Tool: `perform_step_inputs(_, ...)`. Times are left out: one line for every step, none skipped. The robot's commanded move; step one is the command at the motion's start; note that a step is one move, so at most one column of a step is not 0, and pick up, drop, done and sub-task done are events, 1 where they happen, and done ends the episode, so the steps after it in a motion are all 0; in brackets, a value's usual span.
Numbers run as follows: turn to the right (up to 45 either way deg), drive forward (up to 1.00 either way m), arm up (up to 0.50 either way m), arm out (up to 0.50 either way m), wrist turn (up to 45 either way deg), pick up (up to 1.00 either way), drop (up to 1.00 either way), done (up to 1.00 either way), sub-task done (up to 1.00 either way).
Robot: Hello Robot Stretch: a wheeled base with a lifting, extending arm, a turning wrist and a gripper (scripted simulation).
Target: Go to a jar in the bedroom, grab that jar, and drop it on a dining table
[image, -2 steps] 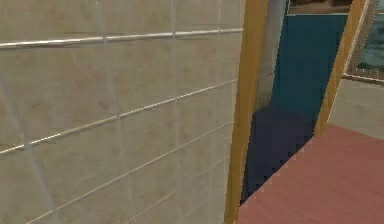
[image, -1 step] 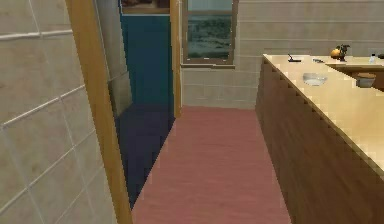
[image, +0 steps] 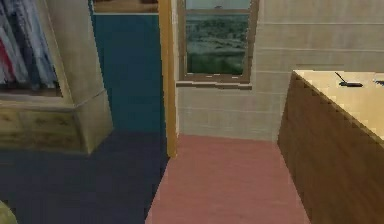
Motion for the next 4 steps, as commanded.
perform_step_inputs(6.0,0.0,0.0,0.0,0.0,0.0,0.0,0.0,0.0)
perform_step_inputs(0.0,0.35,0.0,0.0,0.0,0.0,0.0,0.0,0.0)
perform_step_inputs(-45.0,0.0,0.0,0.0,0.0,0.0,0.0,0.0,0.0)
perform_step_inputs(0.0,1.0,0.0,0.0,0.0,0.0,0.0,0.0,0.0)
